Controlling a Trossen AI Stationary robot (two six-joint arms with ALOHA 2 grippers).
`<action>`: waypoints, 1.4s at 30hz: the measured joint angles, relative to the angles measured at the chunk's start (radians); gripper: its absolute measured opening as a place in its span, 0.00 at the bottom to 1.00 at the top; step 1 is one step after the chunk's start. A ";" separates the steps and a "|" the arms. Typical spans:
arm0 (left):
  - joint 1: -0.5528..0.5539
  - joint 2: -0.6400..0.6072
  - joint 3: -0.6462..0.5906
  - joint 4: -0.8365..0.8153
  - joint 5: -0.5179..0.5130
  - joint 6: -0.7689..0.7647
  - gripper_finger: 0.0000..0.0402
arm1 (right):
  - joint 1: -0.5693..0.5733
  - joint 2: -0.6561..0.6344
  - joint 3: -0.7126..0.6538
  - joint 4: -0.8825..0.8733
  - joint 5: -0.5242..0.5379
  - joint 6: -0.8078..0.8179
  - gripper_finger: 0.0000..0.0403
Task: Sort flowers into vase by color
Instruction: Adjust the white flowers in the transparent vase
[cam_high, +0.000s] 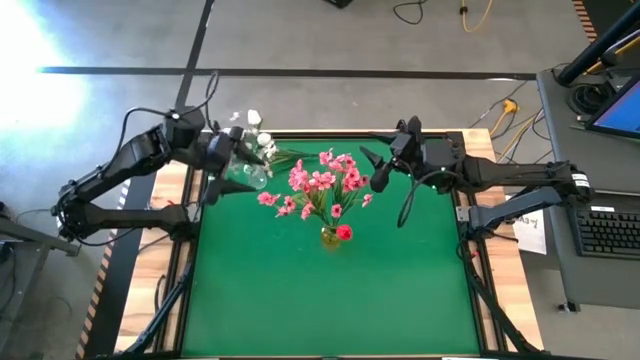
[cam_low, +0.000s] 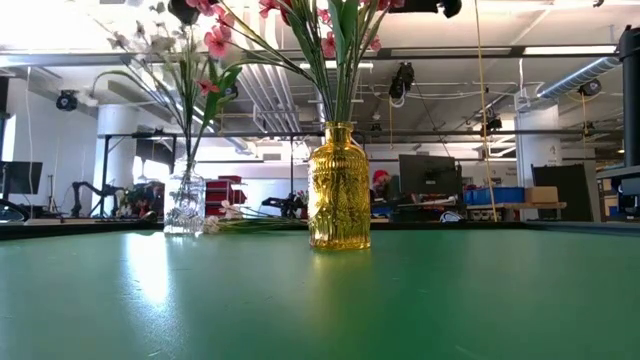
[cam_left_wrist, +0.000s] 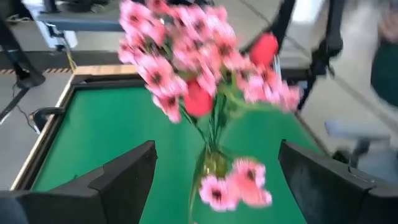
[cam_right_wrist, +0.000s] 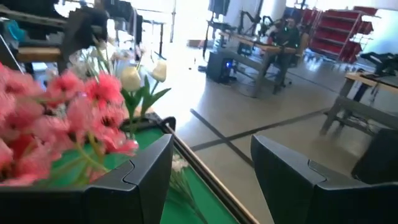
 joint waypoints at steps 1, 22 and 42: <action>0.001 0.000 0.000 0.027 -0.002 -0.048 0.80 | 0.000 0.001 0.000 0.010 -0.002 -0.003 0.52; 0.002 -0.009 0.000 0.175 -0.130 -0.274 0.80 | -0.002 0.145 0.195 0.188 -0.201 -0.140 0.52; 0.003 -0.045 -0.020 -0.040 -0.228 -0.018 0.80 | -0.013 0.545 0.733 -0.139 -0.201 -0.191 0.52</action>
